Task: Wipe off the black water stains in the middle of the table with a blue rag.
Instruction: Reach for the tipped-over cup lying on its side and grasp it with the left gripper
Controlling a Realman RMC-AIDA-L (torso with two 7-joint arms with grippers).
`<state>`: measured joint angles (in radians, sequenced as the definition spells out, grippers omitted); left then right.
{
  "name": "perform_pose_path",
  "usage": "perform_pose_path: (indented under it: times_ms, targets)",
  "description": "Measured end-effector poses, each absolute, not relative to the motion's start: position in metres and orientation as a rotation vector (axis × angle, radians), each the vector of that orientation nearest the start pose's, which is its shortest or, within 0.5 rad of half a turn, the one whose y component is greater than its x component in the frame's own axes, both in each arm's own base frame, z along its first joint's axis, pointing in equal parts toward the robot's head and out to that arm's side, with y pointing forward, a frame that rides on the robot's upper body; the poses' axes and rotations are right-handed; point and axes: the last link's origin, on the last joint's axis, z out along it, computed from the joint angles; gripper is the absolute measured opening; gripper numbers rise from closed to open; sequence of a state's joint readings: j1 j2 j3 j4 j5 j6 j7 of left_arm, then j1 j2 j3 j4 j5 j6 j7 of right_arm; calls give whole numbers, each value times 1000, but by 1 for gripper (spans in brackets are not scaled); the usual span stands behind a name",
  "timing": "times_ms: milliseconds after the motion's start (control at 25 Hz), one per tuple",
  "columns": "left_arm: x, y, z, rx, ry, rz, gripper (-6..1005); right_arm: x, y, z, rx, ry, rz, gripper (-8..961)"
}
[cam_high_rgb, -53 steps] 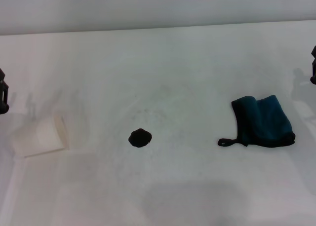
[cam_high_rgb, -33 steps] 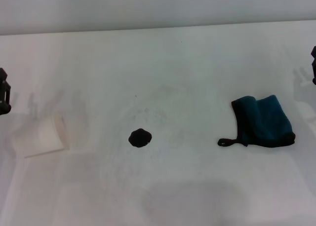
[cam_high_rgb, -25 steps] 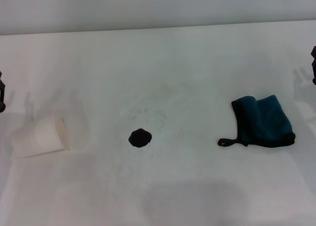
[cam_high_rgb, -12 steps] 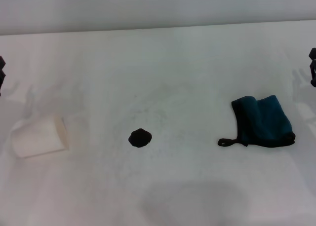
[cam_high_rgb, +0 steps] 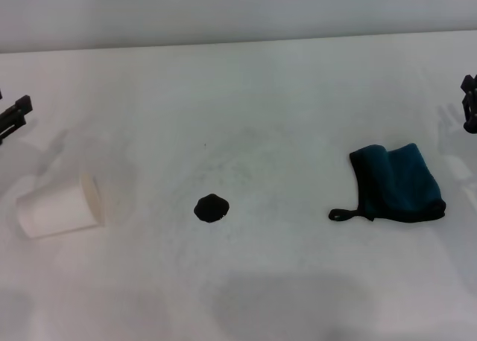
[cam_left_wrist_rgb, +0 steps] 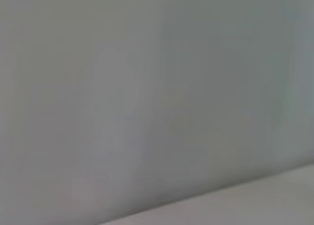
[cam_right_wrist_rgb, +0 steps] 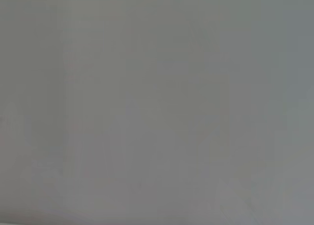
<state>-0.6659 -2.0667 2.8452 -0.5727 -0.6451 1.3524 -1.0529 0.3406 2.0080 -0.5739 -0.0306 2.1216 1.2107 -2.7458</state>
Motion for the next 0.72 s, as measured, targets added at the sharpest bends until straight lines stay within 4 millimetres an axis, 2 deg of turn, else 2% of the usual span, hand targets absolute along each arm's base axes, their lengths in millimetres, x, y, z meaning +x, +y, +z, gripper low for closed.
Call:
perform_pose_path:
  times_ms: [120, 480, 720]
  targets:
    - [-332, 361, 63, -2194, -680, -491, 546, 393, 289, 24, -1656, 642, 592, 151]
    - [-311, 373, 109, -2328, -660, -321, 676, 389, 295, 21, -1672, 636, 591, 151]
    - [-297, 378, 115, -2491, -660, -102, 773, 387, 298, 20, -1682, 632, 589, 152]
